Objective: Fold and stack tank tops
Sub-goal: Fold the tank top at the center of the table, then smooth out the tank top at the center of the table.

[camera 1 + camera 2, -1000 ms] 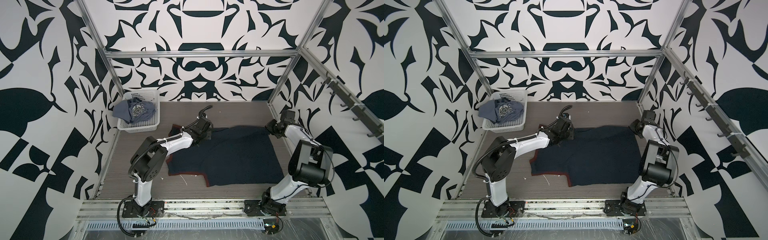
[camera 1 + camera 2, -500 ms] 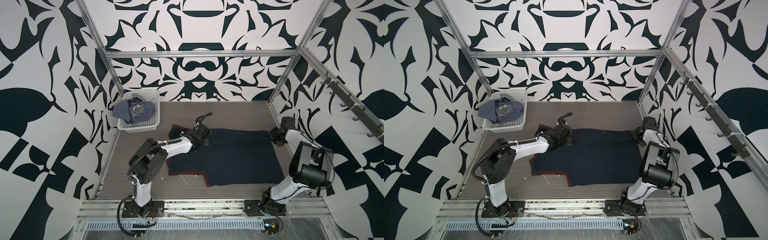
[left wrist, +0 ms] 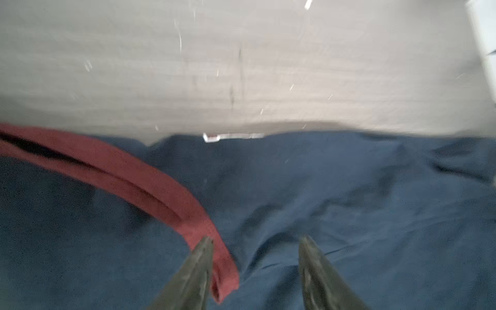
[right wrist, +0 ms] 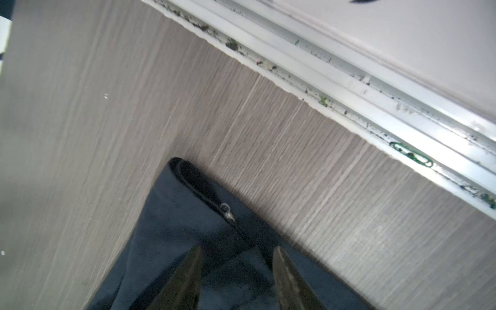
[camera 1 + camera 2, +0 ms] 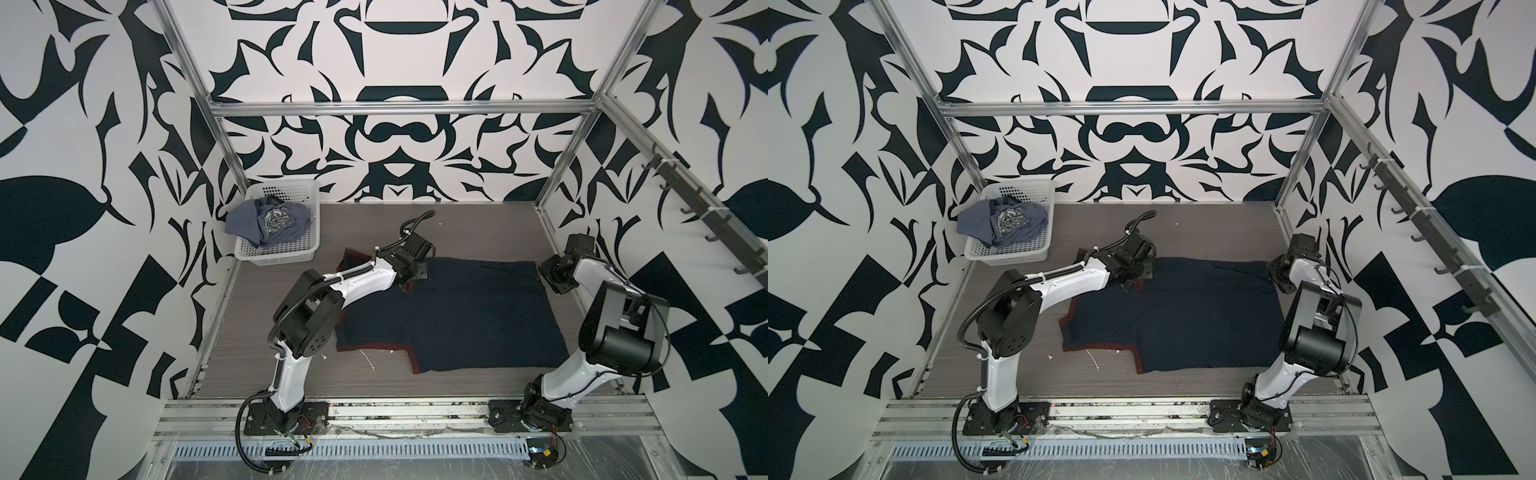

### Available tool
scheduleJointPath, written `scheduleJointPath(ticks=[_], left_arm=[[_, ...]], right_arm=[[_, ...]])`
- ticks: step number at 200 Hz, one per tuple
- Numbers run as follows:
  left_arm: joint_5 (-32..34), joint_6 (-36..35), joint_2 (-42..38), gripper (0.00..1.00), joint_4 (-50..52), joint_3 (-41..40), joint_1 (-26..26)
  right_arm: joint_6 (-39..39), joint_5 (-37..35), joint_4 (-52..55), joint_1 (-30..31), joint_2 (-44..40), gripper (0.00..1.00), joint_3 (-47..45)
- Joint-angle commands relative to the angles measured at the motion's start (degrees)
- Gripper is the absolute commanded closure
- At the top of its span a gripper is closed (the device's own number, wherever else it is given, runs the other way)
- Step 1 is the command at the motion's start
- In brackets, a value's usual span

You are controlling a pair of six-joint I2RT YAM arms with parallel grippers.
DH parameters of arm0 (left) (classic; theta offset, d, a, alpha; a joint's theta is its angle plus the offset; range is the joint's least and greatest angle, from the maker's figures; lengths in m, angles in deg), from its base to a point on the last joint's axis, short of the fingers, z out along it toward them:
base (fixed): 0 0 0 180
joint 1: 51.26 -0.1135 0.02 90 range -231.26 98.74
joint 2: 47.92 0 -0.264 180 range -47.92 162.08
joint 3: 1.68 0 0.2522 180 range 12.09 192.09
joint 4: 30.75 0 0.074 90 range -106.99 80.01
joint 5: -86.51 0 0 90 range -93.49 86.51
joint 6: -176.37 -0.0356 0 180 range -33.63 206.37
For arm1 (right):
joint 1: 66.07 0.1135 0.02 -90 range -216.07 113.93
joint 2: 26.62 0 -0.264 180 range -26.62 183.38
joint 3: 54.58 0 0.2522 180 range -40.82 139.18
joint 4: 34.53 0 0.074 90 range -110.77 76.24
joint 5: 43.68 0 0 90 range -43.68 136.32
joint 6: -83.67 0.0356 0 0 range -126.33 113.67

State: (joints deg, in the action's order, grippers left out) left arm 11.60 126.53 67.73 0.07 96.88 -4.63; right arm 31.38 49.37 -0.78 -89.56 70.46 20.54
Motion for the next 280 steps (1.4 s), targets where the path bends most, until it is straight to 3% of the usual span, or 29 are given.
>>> scheduleJointPath(ticks=[1,32,57,117,131,151,199,224,245,268,280], left_arm=[[-2.1,1.5,2.9,0.46,5.3,1.6,0.0],[-2.8,1.4,3.7,0.5,5.2,1.4,0.0],[-3.0,1.5,3.3,0.59,4.6,1.0,0.0],[-2.4,2.1,1.4,0.91,4.1,-0.9,0.0],[-1.8,2.1,-0.6,0.94,3.1,-2.5,0.0],[-1.1,2.3,-3.3,1.0,2.0,-4.5,0.0],[-2.2,3.5,-6.3,1.0,-0.3,-9.1,0.5],[-4.4,3.4,-4.6,0.75,-0.4,-9.4,1.2],[-5.4,2.9,-4.4,0.59,0.0,-9.4,1.4],[-0.1,1.6,-8.9,0.42,2.9,-9.4,0.7],[2.1,1.2,-11.0,0.37,6.1,-8.0,-1.5]], right_arm=[[-0.6,0.1,2.6,0.2,2.4,0.52,3.1],[-0.6,0.3,2.6,0.2,5.0,0.53,3.3],[-0.4,1.2,1.8,0.3,6.0,0.58,3.6],[-0.9,0.2,1.9,0.4,5.8,0.89,4.0],[-0.9,-0.3,2.2,0.4,5.6,0.95,4.0],[-1.0,-1.7,2.8,0.4,5.0,0.95,4.0],[-0.4,-5.2,2.5,0.4,3.3,0.93,1.7],[-0.2,-5.7,3.0,0.4,5.1,0.86,2.2],[-0.3,-5.8,4.2,0.4,5.1,0.67,3.2],[-0.5,-8.9,5.8,1.9,0.9,0.47,3.5],[-0.8,-10.7,6.2,3.5,-2.2,0.43,3.5]])
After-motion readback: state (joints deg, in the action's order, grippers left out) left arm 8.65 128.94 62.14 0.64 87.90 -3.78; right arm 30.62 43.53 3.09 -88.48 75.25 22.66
